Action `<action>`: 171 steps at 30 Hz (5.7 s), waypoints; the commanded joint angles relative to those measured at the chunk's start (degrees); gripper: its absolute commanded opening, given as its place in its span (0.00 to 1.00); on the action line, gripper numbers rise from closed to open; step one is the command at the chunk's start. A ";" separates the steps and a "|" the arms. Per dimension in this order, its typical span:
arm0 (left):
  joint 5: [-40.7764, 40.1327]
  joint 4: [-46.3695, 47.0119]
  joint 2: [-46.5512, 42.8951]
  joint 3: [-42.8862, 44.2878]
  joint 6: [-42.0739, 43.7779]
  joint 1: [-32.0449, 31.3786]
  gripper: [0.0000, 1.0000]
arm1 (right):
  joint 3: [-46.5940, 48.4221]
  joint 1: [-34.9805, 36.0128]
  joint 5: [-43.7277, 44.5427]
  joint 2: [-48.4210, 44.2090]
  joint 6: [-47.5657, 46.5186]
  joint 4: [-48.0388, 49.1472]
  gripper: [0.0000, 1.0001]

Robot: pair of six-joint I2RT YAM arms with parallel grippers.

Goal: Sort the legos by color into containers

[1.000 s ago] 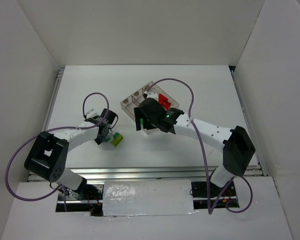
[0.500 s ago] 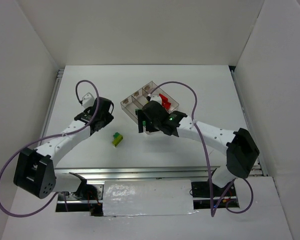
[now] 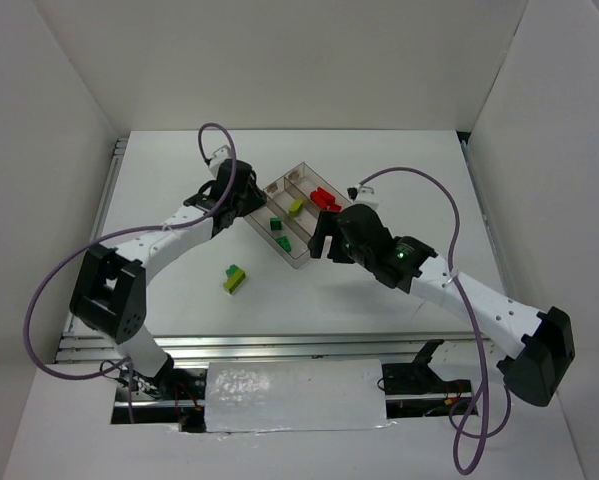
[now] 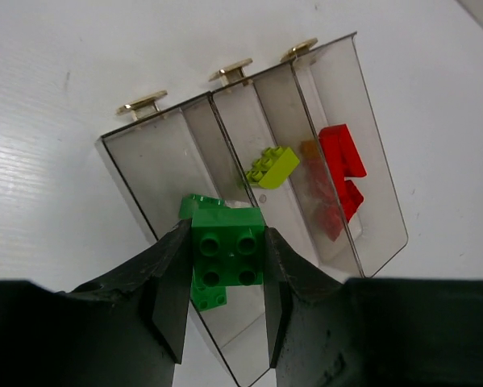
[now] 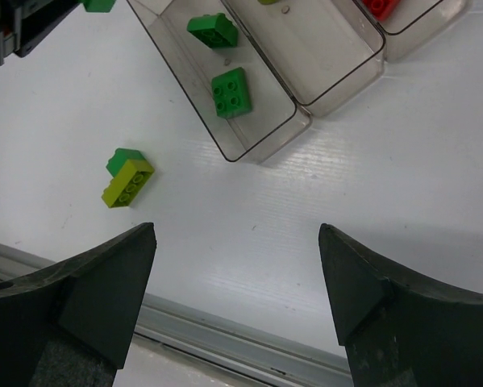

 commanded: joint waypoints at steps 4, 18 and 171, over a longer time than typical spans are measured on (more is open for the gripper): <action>1.96 3.57 6.75 5.80 3.19 -0.83 0.67 | -2.52 -1.27 0.47 -3.37 0.05 0.02 0.89; -8.57 -11.09 -9.37 -2.52 6.71 -1.88 0.99 | -2.70 -0.65 -4.27 1.81 -1.45 3.19 0.89; 26.92 30.46 -47.37 -31.90 17.17 -31.77 0.87 | -27.57 -5.14 -56.30 -31.24 -3.56 50.90 0.00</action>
